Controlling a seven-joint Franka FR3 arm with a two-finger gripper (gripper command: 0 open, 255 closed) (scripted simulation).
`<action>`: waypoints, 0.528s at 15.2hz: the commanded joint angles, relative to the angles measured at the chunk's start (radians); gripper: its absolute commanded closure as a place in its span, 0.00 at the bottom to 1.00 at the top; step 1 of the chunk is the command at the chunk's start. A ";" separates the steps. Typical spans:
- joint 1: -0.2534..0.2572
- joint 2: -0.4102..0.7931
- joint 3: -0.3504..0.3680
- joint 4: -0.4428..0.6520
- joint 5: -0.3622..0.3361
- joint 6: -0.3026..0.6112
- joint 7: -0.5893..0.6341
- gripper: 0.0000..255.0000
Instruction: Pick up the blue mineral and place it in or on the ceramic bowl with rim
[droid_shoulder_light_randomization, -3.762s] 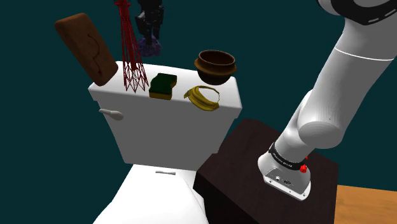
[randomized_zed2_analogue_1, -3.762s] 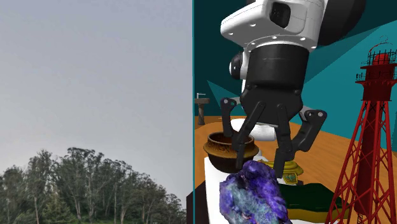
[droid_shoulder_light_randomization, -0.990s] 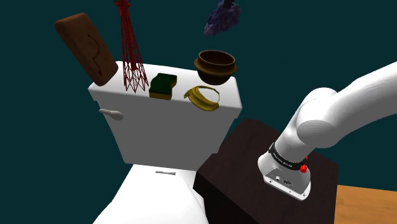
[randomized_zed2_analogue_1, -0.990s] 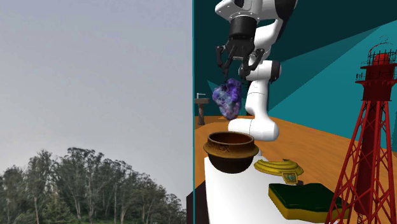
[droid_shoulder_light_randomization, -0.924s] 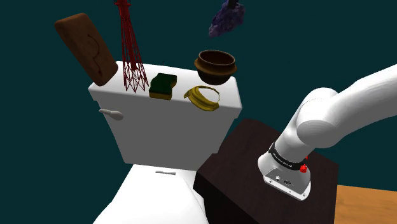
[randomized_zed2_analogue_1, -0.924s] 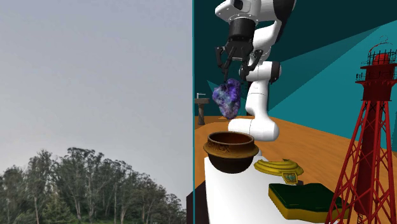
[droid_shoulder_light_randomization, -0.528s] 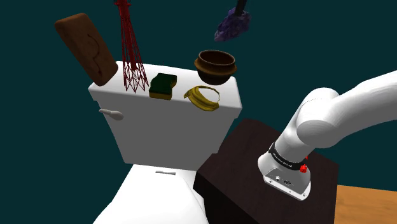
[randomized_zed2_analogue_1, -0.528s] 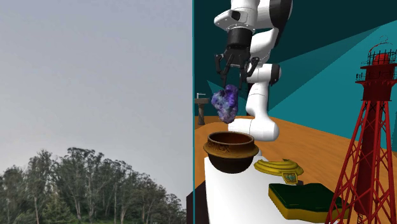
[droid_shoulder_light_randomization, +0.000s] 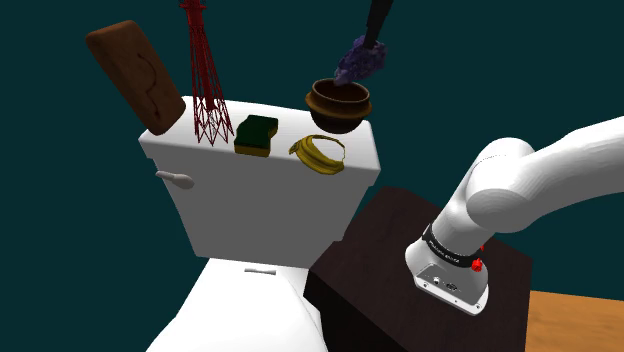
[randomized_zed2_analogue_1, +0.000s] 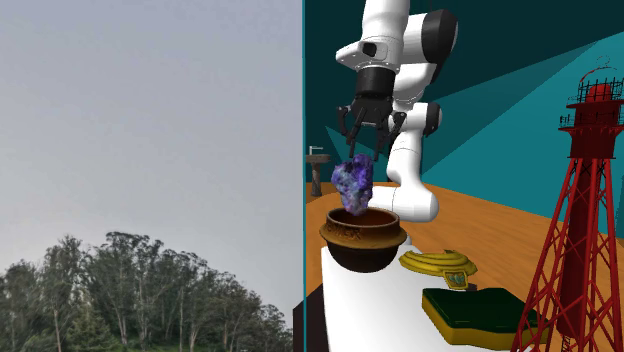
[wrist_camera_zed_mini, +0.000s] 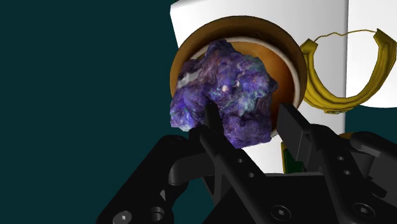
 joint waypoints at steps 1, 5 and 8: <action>0.002 -0.014 0.002 -0.038 0.002 0.025 0.005 1.00; 0.003 -0.033 0.002 -0.106 0.002 0.073 0.009 1.00; 0.004 -0.041 0.002 -0.136 0.002 0.096 0.010 1.00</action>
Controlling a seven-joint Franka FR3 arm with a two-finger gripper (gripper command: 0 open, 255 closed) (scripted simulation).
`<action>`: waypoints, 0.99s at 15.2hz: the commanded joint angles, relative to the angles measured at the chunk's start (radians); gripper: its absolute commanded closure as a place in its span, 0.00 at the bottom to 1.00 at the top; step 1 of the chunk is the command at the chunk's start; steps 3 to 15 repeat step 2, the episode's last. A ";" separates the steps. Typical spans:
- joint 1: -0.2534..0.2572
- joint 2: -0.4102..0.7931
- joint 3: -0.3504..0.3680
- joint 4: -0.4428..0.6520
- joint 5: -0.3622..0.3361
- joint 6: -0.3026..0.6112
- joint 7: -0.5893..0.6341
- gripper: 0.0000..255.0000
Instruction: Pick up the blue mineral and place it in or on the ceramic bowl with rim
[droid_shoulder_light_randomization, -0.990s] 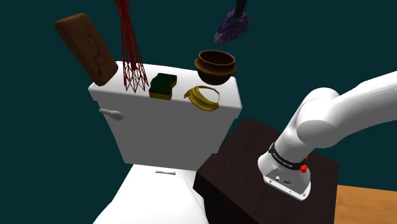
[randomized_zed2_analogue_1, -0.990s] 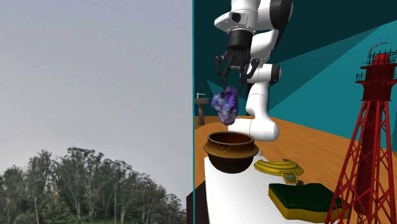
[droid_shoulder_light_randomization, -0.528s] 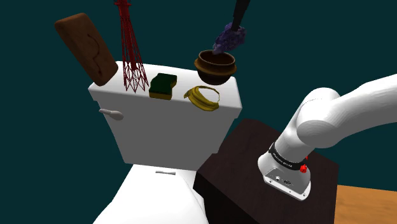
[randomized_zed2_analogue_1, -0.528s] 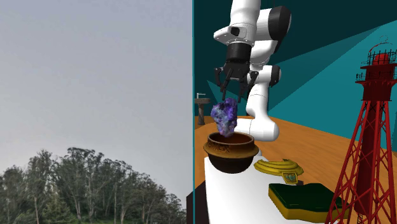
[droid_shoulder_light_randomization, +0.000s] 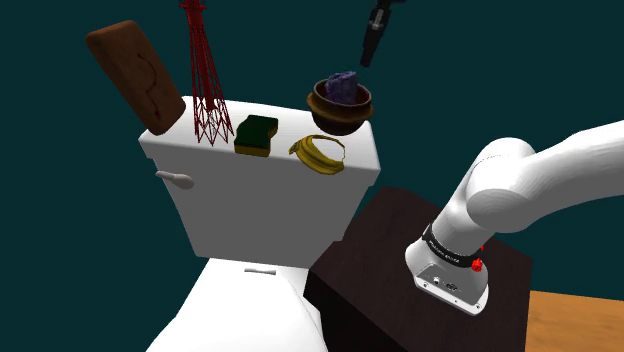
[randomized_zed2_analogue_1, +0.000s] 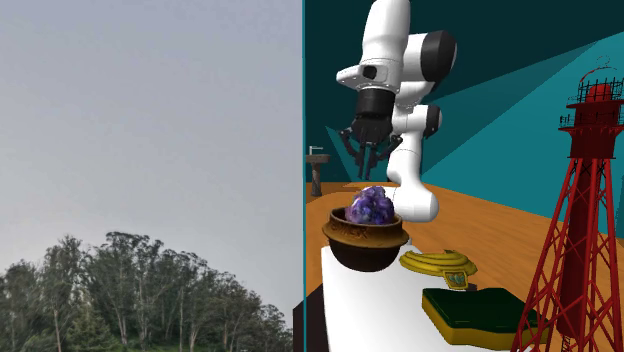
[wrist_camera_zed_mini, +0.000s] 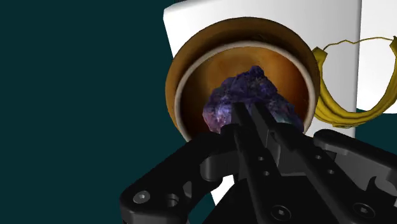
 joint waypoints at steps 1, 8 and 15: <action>0.000 -0.001 0.001 -0.008 0.000 0.007 0.001 1.00; 0.000 0.000 0.001 -0.008 0.000 0.007 0.001 1.00; 0.000 0.000 0.001 -0.008 0.000 0.007 0.001 1.00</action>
